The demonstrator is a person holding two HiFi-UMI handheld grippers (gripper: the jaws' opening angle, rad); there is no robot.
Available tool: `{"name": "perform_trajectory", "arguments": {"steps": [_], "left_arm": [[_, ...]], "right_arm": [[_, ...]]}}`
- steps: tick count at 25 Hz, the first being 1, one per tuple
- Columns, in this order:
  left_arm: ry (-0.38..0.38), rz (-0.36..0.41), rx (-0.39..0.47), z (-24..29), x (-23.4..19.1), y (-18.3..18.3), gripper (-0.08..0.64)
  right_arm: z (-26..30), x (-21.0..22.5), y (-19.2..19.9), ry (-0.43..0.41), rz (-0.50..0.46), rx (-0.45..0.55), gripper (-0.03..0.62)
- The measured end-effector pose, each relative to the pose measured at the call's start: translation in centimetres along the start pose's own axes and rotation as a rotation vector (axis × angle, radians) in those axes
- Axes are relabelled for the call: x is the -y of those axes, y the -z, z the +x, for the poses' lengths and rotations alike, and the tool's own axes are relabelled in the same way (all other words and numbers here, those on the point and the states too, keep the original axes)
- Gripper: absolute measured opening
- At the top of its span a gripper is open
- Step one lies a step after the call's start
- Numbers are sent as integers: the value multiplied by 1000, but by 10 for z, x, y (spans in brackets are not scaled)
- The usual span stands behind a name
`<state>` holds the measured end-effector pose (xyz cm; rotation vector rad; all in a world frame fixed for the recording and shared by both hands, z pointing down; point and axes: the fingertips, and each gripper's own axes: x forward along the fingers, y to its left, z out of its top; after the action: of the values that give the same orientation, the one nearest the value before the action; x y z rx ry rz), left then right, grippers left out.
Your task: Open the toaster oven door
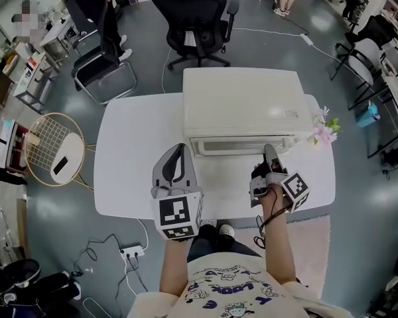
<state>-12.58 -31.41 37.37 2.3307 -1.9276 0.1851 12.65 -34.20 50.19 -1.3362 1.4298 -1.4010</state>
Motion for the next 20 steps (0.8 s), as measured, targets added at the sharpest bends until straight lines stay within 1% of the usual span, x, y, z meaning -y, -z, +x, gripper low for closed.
{"name": "perform_trajectory", "arguments": {"steps": [6,15,20], "left_arm": [[5,-2,-4,-4,3,4,5],[22,-2,-13,-16,14,13,5],[38,-4,-10,-21,21,14,5]], "right_arm": [[-8,6,3,9,-9,-5,123],[-33,18,8,50,-28,-12,124],[-49,26,11,96,-77,-13,123]]}}
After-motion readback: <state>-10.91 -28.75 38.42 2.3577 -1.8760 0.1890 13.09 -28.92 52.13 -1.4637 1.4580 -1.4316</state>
